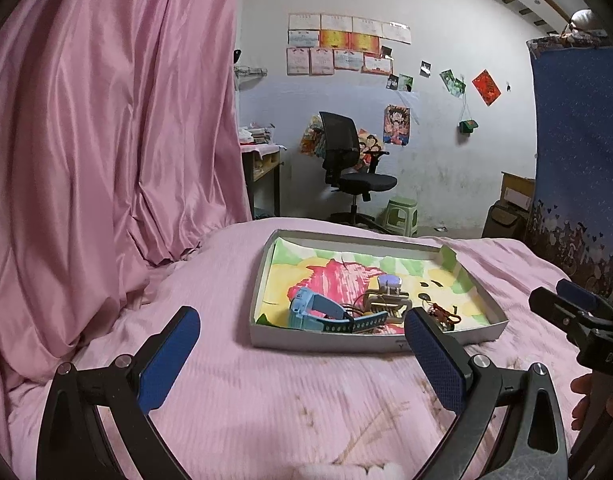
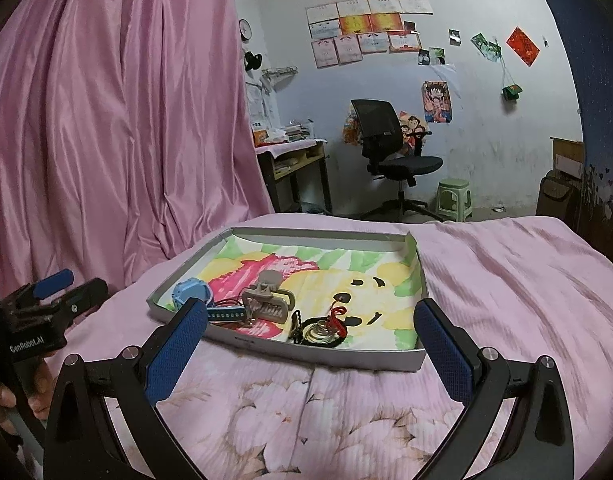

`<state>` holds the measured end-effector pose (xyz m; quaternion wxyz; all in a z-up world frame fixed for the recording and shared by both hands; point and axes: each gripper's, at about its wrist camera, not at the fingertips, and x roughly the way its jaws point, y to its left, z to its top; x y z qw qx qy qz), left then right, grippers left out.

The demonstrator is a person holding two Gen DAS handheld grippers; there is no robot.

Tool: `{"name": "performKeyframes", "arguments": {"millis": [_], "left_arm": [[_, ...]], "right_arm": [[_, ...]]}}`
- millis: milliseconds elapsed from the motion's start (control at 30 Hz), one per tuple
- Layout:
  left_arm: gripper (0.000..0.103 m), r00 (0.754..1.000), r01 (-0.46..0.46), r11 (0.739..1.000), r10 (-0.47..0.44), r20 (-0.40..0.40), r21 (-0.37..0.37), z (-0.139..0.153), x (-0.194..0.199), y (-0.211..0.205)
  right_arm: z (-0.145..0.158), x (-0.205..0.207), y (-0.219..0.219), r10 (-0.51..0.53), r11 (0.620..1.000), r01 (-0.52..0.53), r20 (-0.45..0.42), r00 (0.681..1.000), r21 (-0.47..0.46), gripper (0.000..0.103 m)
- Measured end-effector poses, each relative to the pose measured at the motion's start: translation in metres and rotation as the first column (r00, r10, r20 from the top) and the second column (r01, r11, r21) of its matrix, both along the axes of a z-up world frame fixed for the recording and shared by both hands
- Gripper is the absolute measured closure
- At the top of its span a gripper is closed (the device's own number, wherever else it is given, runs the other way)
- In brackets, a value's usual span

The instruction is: Organize jewelry

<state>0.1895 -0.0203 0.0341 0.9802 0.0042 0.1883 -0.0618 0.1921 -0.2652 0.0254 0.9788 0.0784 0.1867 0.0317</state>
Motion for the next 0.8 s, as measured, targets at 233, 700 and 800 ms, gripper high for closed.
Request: {"name": "performKeyframes", "arguments": {"millis": [233, 700, 800], "left_arm": [[0.0, 1.0, 0.003, 1.0, -0.003, 0.009, 0.009, -0.003, -0.025, 0.001], [0.0, 1.0, 0.006, 1.0, -0.006, 0.007, 0.0, -0.01, -0.069, 0.006], [0.0, 1.0, 0.0, 1.0, 0.0, 0.01, -0.004, -0.01, -0.076, 0.007]], "right_arm": [[-0.003, -0.016, 0.003, 0.006, 1.0, -0.006, 0.001, 1.0, 0.0, 0.001], [-0.004, -0.059, 0.011, -0.003, 1.0, 0.003, 0.027, 1.0, -0.005, 0.001], [-0.004, -0.068, 0.012, -0.004, 1.0, 0.004, 0.033, 0.999, -0.008, 0.001]]}}
